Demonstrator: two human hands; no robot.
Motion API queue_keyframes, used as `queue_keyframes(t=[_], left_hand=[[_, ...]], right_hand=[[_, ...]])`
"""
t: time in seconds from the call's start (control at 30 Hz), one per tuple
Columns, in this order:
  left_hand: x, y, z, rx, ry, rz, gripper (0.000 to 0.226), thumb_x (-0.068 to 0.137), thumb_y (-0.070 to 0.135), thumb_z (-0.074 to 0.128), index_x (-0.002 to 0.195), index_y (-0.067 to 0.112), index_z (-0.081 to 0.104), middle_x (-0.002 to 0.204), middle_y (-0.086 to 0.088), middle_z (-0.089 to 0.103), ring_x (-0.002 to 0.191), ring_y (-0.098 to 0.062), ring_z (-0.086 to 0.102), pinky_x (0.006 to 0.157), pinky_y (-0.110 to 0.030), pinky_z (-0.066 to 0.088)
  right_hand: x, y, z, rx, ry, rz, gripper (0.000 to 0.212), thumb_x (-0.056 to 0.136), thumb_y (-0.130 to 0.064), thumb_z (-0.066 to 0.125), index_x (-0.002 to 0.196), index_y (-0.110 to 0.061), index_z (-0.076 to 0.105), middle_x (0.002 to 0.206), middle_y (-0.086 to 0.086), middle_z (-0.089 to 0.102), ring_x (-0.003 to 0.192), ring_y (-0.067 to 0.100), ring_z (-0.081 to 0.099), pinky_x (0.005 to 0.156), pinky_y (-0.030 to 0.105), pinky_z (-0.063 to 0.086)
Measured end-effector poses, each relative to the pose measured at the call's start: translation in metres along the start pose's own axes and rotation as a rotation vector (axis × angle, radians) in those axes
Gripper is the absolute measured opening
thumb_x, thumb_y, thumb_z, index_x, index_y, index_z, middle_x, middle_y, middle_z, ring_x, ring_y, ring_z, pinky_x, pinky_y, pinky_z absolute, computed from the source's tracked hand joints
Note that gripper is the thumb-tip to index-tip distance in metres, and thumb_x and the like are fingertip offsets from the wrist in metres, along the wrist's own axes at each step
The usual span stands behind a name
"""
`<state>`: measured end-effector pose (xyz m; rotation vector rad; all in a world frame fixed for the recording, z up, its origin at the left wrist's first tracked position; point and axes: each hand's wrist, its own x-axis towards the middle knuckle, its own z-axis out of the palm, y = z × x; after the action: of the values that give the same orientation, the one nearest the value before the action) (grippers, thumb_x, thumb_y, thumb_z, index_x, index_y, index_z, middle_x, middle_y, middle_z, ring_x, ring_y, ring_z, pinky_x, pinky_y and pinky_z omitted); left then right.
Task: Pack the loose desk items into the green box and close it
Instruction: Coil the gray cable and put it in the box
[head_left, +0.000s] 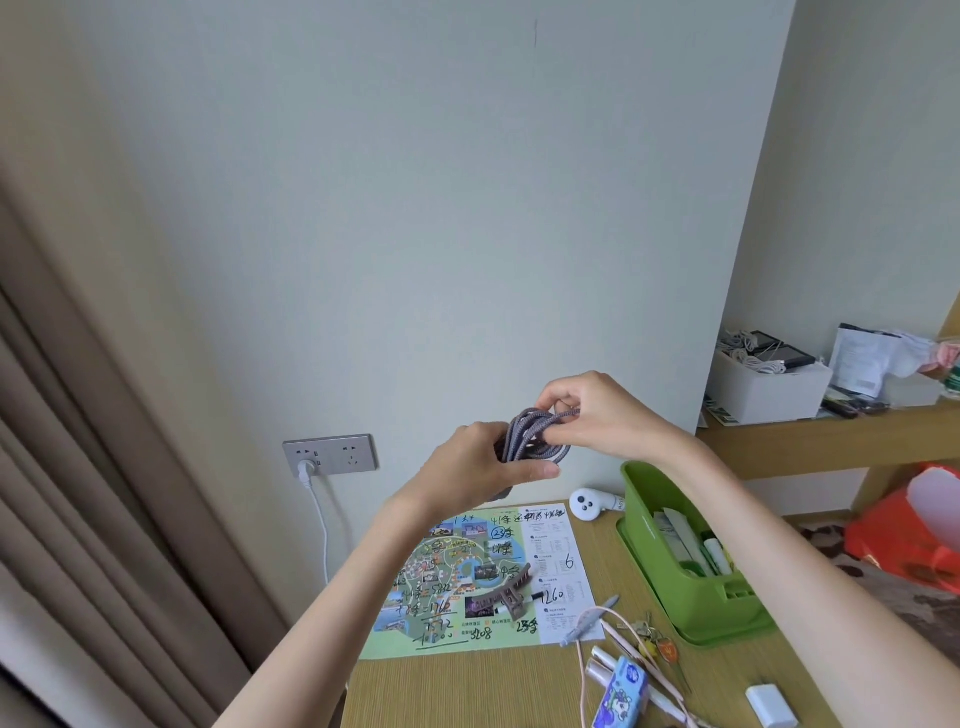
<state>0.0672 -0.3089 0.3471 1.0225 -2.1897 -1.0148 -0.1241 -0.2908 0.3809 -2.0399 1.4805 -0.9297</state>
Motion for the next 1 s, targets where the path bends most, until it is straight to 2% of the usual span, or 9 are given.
queue_keyframes(t=[0.07,0.17,0.33,0.47,0.53,0.6,0.73,0.87,1.0], left_hand=[[-0.002,-0.003,-0.001,0.018,-0.027,0.041,0.030,0.073,0.056,0.074,0.073,0.029,0.061,0.049,0.010,0.045,0.046,-0.012,0.037,0.046,-0.020,0.031],[-0.003,-0.008,-0.007,0.068,-0.042,0.044,0.037,0.080,0.050,0.073,0.078,0.015,0.061,0.053,0.010,0.043,0.048,-0.011,0.035,0.048,-0.022,0.030],[-0.007,0.001,-0.006,0.073,-0.227,0.018,0.030,0.084,0.042,0.073,0.066,0.025,0.055,0.054,0.011,0.045,0.050,-0.009,0.040,0.051,-0.022,0.032],[-0.013,0.024,-0.004,-0.131,-0.334,0.141,0.008,0.090,0.025,0.068,0.082,0.024,0.066,0.070,0.014,0.055,0.064,-0.004,0.048,0.062,-0.015,0.038],[-0.013,0.034,-0.008,-0.194,-0.239,0.176,0.024,0.088,0.029,0.069,0.091,0.006,0.068,0.075,0.003,0.055,0.069,-0.010,0.048,0.065,-0.019,0.039],[-0.012,0.038,-0.013,-0.178,-0.157,0.156,0.044,0.082,0.042,0.070,0.086,-0.001,0.068,0.064,-0.001,0.044,0.061,-0.015,0.038,0.056,-0.024,0.031],[-0.008,0.029,-0.018,-0.108,-0.074,0.035,0.043,0.071,0.053,0.075,0.076,0.011,0.075,0.057,-0.002,0.039,0.055,-0.017,0.031,0.051,-0.026,0.023],[-0.003,0.018,-0.020,-0.001,0.147,-0.032,0.046,0.064,0.064,0.076,0.061,0.020,0.064,0.046,0.011,0.034,0.043,-0.010,0.026,0.041,-0.017,0.020],[0.006,0.006,-0.023,0.033,0.408,-0.118,0.062,0.059,0.063,0.080,0.085,0.017,0.047,0.061,0.006,0.055,0.048,-0.007,0.042,0.039,-0.013,0.029]], right_hand=[[-0.002,-0.001,-0.001,-0.072,-0.004,-0.005,0.019,0.069,-0.023,0.081,0.082,-0.023,0.066,0.056,-0.011,0.051,0.058,0.011,0.047,0.062,0.034,0.036],[-0.005,-0.008,-0.014,-0.216,-0.033,0.004,0.029,0.067,-0.042,0.084,0.079,-0.024,0.065,0.065,-0.010,0.060,0.062,0.007,0.052,0.064,0.032,0.040],[-0.001,-0.025,-0.026,0.078,-0.212,-0.126,0.012,0.086,-0.016,0.072,0.081,-0.005,0.070,0.082,0.020,0.069,0.070,0.012,0.055,0.070,0.028,0.043],[0.000,-0.021,-0.017,0.355,-0.197,-0.080,0.010,0.090,-0.016,0.066,0.083,-0.010,0.069,0.064,0.002,0.059,0.052,0.002,0.048,0.049,0.012,0.037],[-0.001,-0.011,-0.008,0.459,-0.187,-0.017,0.017,0.093,-0.013,0.060,0.079,-0.017,0.069,0.068,0.006,0.059,0.057,0.012,0.050,0.052,0.019,0.038],[-0.003,-0.004,0.003,0.445,-0.173,0.013,0.031,0.090,-0.002,0.049,0.075,-0.021,0.070,0.071,0.015,0.059,0.064,0.022,0.044,0.056,0.028,0.032],[-0.006,0.004,0.016,0.392,-0.138,0.063,0.038,0.087,0.000,0.041,0.075,-0.022,0.070,0.060,0.005,0.061,0.050,0.015,0.036,0.045,0.020,0.022],[-0.009,0.012,0.026,0.427,-0.138,0.075,0.024,0.092,-0.009,0.053,0.073,-0.013,0.067,0.056,0.002,0.056,0.043,0.010,0.036,0.042,0.019,0.025],[-0.011,0.011,0.034,0.482,-0.172,0.099,0.017,0.094,-0.012,0.061,0.098,0.000,0.072,0.070,0.007,0.066,0.045,0.008,0.045,0.039,0.016,0.031]])
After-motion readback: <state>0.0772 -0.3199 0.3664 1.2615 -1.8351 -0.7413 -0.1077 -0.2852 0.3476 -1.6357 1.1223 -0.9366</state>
